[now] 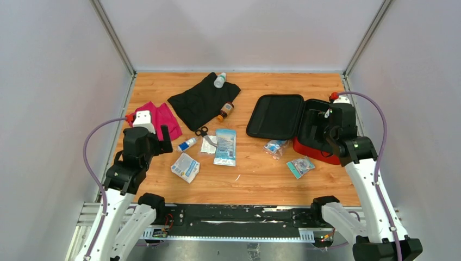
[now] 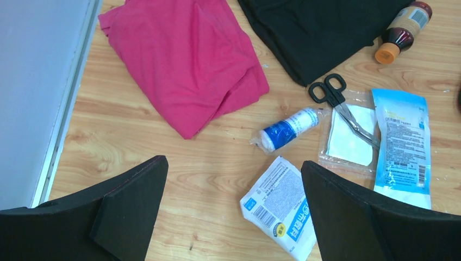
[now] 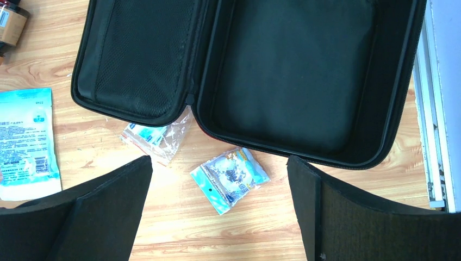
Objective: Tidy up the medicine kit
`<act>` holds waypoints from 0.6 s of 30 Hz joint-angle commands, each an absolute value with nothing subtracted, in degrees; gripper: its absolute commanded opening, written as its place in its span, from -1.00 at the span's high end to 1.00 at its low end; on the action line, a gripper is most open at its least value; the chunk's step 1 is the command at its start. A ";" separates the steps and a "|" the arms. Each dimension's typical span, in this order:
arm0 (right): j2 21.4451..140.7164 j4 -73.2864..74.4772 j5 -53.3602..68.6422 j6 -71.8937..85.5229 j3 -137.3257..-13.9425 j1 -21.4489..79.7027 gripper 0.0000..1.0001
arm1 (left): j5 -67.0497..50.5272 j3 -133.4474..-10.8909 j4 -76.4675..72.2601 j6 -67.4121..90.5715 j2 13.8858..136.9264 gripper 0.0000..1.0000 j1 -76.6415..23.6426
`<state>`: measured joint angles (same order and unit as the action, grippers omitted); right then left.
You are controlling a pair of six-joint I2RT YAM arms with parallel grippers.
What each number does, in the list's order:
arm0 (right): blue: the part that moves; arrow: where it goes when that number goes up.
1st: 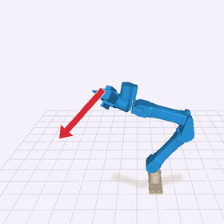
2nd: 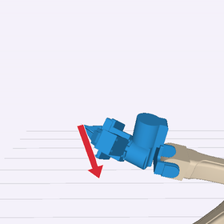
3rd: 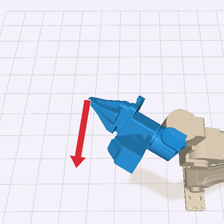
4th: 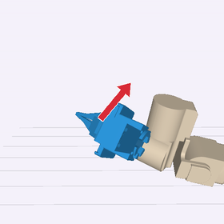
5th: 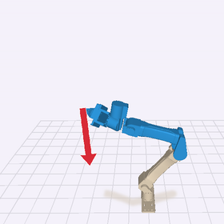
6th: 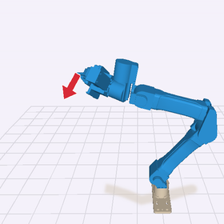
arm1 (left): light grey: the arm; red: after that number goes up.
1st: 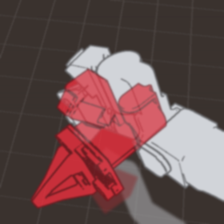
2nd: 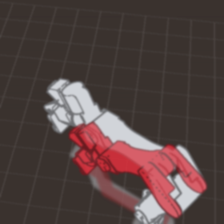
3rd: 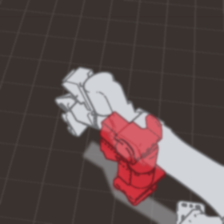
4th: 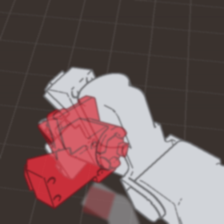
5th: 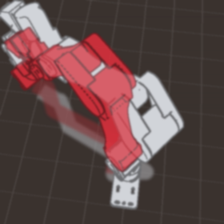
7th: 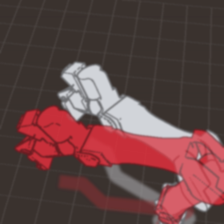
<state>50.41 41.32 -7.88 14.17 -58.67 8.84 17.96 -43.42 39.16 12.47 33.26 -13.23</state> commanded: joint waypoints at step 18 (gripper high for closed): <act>51.11 41.85 4.42 23.68 -60.08 7.34 -0.98 | 13.63 -48.66 42.36 22.47 47.42 -1.00 -12.57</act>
<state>49.50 41.21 -0.89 21.65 -58.67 8.19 13.50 -48.51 40.16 19.38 47.46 -13.10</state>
